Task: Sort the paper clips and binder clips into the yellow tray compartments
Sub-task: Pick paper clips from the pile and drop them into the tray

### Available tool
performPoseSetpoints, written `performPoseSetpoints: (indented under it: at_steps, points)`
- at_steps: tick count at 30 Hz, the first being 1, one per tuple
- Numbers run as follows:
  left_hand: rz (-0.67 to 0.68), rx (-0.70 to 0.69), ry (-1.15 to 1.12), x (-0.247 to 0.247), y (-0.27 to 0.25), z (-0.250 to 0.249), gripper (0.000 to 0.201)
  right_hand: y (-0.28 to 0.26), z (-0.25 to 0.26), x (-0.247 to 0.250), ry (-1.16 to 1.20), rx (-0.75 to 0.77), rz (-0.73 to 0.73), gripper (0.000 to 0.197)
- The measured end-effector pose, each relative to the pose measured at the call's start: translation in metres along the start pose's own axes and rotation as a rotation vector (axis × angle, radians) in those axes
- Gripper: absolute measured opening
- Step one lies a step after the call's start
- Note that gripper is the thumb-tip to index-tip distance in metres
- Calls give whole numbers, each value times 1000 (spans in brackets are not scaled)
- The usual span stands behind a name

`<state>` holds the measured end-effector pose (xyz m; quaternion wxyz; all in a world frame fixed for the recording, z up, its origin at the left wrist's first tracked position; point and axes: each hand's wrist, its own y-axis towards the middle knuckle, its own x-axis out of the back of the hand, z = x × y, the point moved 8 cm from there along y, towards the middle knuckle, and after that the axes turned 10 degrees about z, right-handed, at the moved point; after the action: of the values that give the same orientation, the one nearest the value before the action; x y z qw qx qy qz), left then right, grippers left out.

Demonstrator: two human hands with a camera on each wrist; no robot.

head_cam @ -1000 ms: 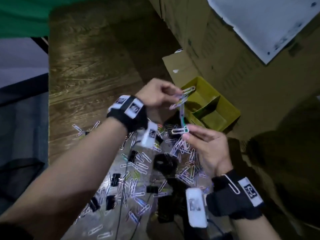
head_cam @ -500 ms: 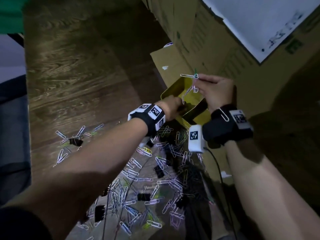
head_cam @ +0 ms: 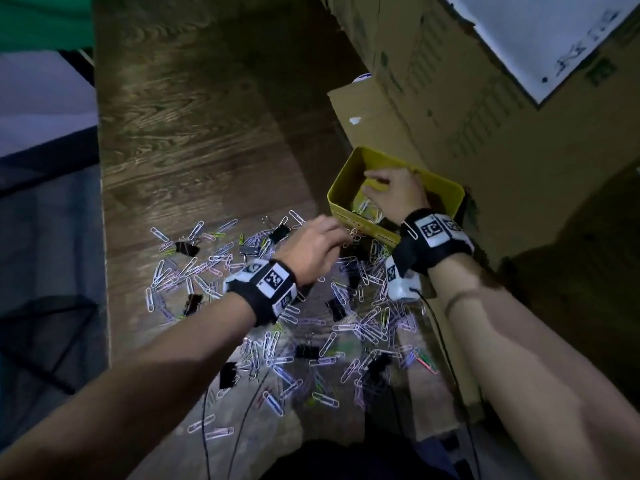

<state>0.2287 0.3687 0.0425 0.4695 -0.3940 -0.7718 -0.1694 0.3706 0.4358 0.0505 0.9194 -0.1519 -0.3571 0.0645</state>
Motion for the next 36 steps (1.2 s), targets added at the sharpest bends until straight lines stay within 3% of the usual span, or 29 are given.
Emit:
performPoseSetpoints:
  at_steps: [1,4,6,9,13,15,19,23,25,27,30,34,36]
  points:
    - [47,32,-3,-11,-12,-4,27,-13,6,1,63,49,-7,31]
    - [367,168,90,-64,-38,-15,43,-58,9,-12,238,104,40,21]
    - [504,231,121,-92,-47,-18,52,-88,1,-42,246,77,257,17]
    - [514,310,65,-117,-51,-11,50,-134,-29,-90,-30,-98,619,23]
    - [434,371,-7,-122,-52,4,33,-177,-69,-127,-270,-192,803,41]
    - [370,365,-9,-113,-54,8,28,-185,-82,-137,-325,-174,771,41]
    - [268,362,21,-96,-71,22,22,-187,-87,-141,-311,-88,664,22]
    - [147,391,20,-75,-88,30,28,-182,-87,-126,-220,-123,562,11]
    - [111,307,47,-71,-98,15,22,-178,-87,-104,-144,-163,476,10]
    - [178,160,55,-86,-114,-8,25,-170,-95,-74,-70,-218,323,11]
    - [332,50,154,-114,-135,-27,29,-156,-119,-41,-20,-267,119,14]
    - [327,132,96,-121,-140,-10,27,-147,-141,-21,-83,-277,-27,19]
    - [358,240,204,-118,-143,3,30,-145,-143,-17,-123,-218,-64,18]
